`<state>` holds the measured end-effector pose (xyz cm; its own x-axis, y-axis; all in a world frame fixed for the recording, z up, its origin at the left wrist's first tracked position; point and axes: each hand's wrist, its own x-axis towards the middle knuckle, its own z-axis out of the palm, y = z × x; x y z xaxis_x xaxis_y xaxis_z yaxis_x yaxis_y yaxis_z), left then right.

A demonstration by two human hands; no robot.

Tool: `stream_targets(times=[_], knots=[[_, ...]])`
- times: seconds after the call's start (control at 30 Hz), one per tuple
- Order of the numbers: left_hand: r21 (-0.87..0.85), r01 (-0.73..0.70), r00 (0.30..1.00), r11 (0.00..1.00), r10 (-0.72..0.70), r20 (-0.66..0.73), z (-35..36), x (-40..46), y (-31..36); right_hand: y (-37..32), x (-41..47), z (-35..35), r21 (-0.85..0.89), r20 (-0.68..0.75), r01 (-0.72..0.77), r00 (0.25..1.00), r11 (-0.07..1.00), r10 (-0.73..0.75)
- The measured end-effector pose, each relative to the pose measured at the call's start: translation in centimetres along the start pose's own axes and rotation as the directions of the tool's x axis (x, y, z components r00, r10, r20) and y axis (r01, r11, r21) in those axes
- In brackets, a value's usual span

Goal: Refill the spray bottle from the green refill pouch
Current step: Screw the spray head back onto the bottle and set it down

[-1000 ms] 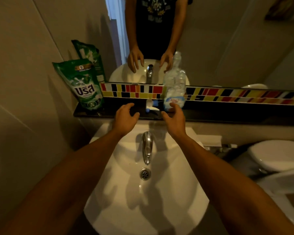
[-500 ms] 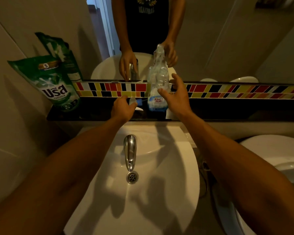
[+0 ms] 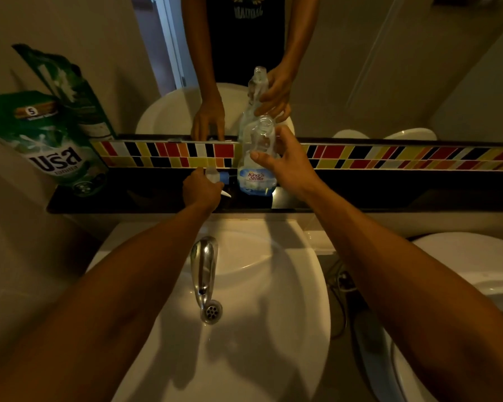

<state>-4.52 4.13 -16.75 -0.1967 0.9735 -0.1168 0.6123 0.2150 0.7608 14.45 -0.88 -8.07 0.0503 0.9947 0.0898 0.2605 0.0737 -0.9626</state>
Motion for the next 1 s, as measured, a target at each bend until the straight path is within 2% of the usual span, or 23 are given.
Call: stream_targets(times=[0.13,0.23,0.43,0.6,0.77,1.0], knots=[[-0.187,0.082,0.997,0.979,-0.077,0.032,-0.8,-0.4,-0.1,-0.3,-0.9,-0.5,0.031,-0.006,-0.001,1.000,1.000,0.001],[-0.363,0.106,0.994,0.926,-0.087,0.067,-2.5,-0.4,-0.8,-0.8,-2.0,-1.2,0.031,-0.026,0.007,1.000,0.999,-0.006],[-0.571,0.051,0.998,0.819,-0.030,0.047,-7.6,-1.3,-0.3,-3.3,-5.1,-2.7,0.005,-0.065,0.025,0.998,1.000,-0.025],[-0.677,0.038,0.999,0.735,-0.018,0.036,-13.0,-1.5,1.2,-4.6,-7.8,-3.7,-0.036,-0.062,0.002,0.998,0.999,-0.005],[-0.661,-0.057,0.998,0.748,0.046,-0.034,-18.2,-2.0,2.9,-4.5,-10.2,-3.4,-0.072,-0.039,-0.035,0.999,0.997,0.032],[-0.753,-0.101,0.995,0.650,0.058,-0.083,-23.3,-4.2,5.1,-3.5,-12.2,-1.6,-0.184,0.003,-0.085,0.996,0.979,0.087]])
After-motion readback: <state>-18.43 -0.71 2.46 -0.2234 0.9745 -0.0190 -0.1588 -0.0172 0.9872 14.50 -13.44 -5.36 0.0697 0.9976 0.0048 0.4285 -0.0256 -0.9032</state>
